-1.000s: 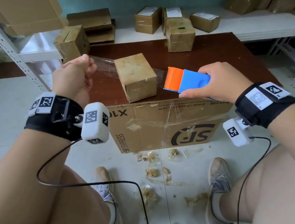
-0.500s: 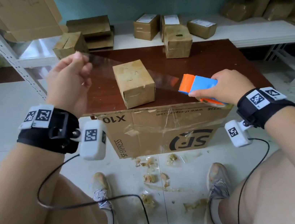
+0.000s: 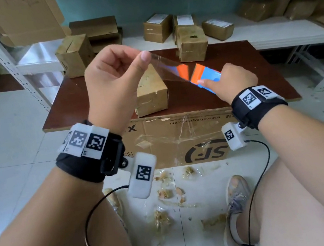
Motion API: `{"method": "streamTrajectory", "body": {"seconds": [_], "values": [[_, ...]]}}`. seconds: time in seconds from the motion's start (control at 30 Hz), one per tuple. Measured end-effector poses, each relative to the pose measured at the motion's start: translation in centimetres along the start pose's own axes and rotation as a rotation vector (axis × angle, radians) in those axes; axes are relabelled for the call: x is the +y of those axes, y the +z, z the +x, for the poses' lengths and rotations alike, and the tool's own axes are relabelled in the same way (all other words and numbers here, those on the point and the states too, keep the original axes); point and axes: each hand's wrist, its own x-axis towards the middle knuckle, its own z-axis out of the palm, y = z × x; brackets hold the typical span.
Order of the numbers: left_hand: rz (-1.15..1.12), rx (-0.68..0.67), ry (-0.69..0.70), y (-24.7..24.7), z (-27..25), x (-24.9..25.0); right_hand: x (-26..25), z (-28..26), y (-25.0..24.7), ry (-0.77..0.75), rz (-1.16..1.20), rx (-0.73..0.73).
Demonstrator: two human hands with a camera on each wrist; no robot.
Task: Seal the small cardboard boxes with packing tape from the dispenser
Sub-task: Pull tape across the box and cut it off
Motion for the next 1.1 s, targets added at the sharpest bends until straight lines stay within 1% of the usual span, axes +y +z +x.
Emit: {"method": "streamTrajectory", "body": {"seconds": [0.07, 0.13, 0.23, 0.3, 0.37, 0.47, 0.5, 0.57, 0.63, 0.7, 0.73, 0.77, 0.8, 0.83, 0.87, 0.9, 0.93, 0.97, 1.03, 1.1], "values": [[0.036, -0.019, 0.006, 0.3, -0.1, -0.3, 0.0, 0.6, 0.6, 0.005, 0.029, -0.026], [0.080, -0.086, 0.026, 0.8, -0.5, -0.4, -0.4, 1.0, 1.3, 0.010, 0.039, -0.061], [0.173, -0.198, 0.073, 1.9, -1.3, -0.9, -1.6, 1.6, 2.2, 0.040, 0.032, -0.052], [0.208, -0.237, 0.090, 2.5, -1.8, -1.3, -2.5, 1.9, 2.6, 0.074, 0.024, -0.053], [0.144, -0.230, 0.083, 3.1, -2.1, -1.1, -3.0, 2.2, 3.2, 0.115, 0.007, -0.071], [0.016, -0.147, 0.107, 2.7, -2.1, -0.2, -3.5, 2.5, 3.4, 0.221, -0.044, -0.149], [-0.006, -0.133, 0.096, 2.3, -2.0, 0.0, -3.5, 2.5, 3.3, 0.247, -0.022, -0.173], [-0.055, -0.131, -0.006, 1.3, -1.7, -0.2, -3.5, 2.4, 3.1, 0.256, 0.088, -0.201], [-0.113, -0.123, -0.144, 0.4, -1.3, -0.6, -3.9, 1.9, 2.6, 0.232, 0.108, -0.202], [-0.185, -0.098, -0.251, -0.1, -0.6, -0.7, -5.0, 1.3, 1.5, 0.139, 0.092, -0.110], [-0.222, -0.087, -0.287, -0.3, -0.2, -0.8, -5.6, 1.0, 0.8, 0.066, 0.153, -0.040], [-0.259, -0.079, -0.311, -0.4, 0.2, -0.8, -6.3, 0.4, -0.3, -0.026, 0.295, 0.001], [-0.293, -0.077, -0.327, -0.5, 0.5, -1.0, -6.9, -0.4, -1.4, -0.110, 0.526, -0.021], [-0.323, -0.082, -0.342, -0.6, 0.7, -1.2, -7.4, -1.6, -2.5, -0.167, 0.804, -0.128], [-0.345, -0.092, -0.355, -0.7, 0.9, -1.5, -7.8, -3.0, -3.5, -0.208, 1.027, -0.294], [-0.355, -0.103, -0.365, -0.7, 1.0, -1.7, -8.0, -4.5, -4.3, -0.242, 1.159, -0.471], [-0.355, -0.114, -0.370, -0.8, 1.1, -1.9, -8.1, -5.8, -4.7, -0.297, 1.214, -0.602], [-0.351, -0.121, -0.368, -0.9, 1.3, -2.1, -8.1, -6.9, -4.9, -0.366, 1.218, -0.682], [-0.355, -0.113, -0.352, -1.1, 1.5, -2.2, -8.0, -7.9, -4.4, -0.463, 1.155, -0.730], [-0.343, -0.083, -0.339, -1.7, 2.0, -2.4, -7.9, -8.0, -3.7, -0.447, 1.089, -0.700]]}}
